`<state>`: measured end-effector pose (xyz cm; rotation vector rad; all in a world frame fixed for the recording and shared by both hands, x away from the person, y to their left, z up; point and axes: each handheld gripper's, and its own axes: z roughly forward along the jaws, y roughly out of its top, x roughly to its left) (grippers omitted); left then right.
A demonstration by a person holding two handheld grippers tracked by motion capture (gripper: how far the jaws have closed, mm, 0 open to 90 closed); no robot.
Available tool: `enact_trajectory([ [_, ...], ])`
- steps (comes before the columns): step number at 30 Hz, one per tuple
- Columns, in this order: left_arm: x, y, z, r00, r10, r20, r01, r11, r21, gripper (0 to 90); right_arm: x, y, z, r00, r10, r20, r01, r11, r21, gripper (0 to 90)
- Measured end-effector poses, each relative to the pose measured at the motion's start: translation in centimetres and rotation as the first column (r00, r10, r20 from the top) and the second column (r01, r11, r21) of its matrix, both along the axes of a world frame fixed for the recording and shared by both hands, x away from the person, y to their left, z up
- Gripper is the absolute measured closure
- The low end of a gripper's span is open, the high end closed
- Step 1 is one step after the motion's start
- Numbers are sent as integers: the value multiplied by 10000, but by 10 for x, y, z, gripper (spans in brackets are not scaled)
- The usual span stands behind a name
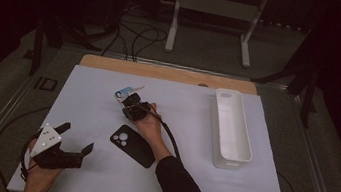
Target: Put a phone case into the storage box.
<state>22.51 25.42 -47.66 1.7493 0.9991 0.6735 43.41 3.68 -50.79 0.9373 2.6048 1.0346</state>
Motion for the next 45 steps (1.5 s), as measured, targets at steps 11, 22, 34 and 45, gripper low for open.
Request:
enact_trajectory([
  [11, 0, 1, 0, 10000, 80, 3, -80, 10000, -1, 0, -26, -56, 50, 9955, 23, 944, -198, 9825, 1853, 711],
  [22, 0, 0, 0, 9999, 97, -53, -97, 10000, -9, 0, -105, -162, 81, 9693, -668, 2366, -136, 9464, 3228, 464],
  [34, 0, 2, 1, 9999, 114, -36, -114, 9998, -141, 0, -162, -246, 78, 9194, -1872, 3459, 625, 9379, 3413, 207],
  [45, 0, 3, 2, 9999, 129, -20, -130, 9997, -183, 0, -167, -287, 57, 9073, -2651, 3264, 1389, 9217, 3623, 112],
])
